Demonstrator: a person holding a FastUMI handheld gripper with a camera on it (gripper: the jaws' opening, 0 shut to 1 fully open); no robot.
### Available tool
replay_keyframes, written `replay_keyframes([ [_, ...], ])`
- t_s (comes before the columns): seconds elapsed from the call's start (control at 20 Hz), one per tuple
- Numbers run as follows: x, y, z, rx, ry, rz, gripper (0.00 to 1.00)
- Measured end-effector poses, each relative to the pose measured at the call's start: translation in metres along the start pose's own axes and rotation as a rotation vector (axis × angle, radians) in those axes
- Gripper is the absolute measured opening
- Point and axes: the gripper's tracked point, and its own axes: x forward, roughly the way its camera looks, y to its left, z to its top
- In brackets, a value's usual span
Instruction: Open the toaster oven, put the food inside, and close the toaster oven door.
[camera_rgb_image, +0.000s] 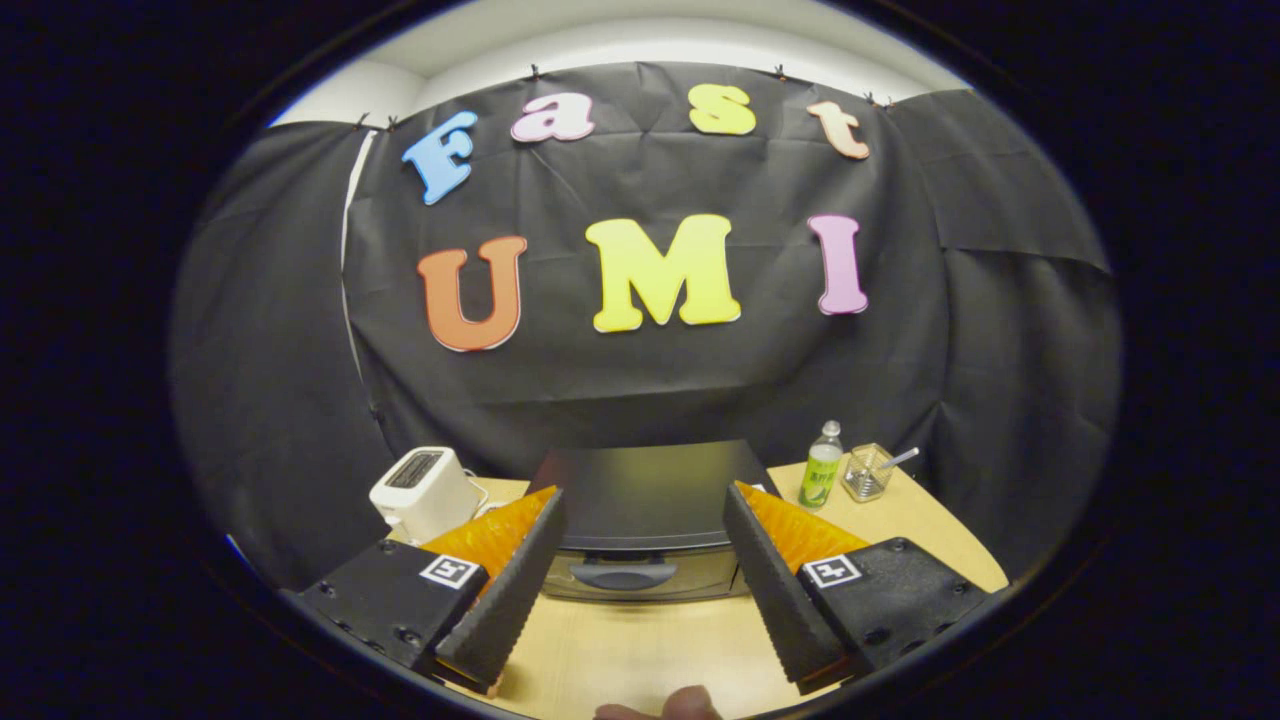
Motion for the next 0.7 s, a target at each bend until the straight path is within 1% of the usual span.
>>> replay_keyframes([
  [0.15,0.046,0.006,-0.037,0.000,0.056,0.012,1.00],
  [0.35,0.093,0.010,-0.090,-0.020,0.160,-0.003,1.00],
  [0.55,0.110,0.014,-0.117,-0.040,0.223,-0.007,1.00],
  [0.65,0.115,0.015,-0.119,-0.050,0.216,-0.009,1.00],
  [0.7,0.109,0.016,-0.115,-0.054,0.208,-0.015,1.00],
])
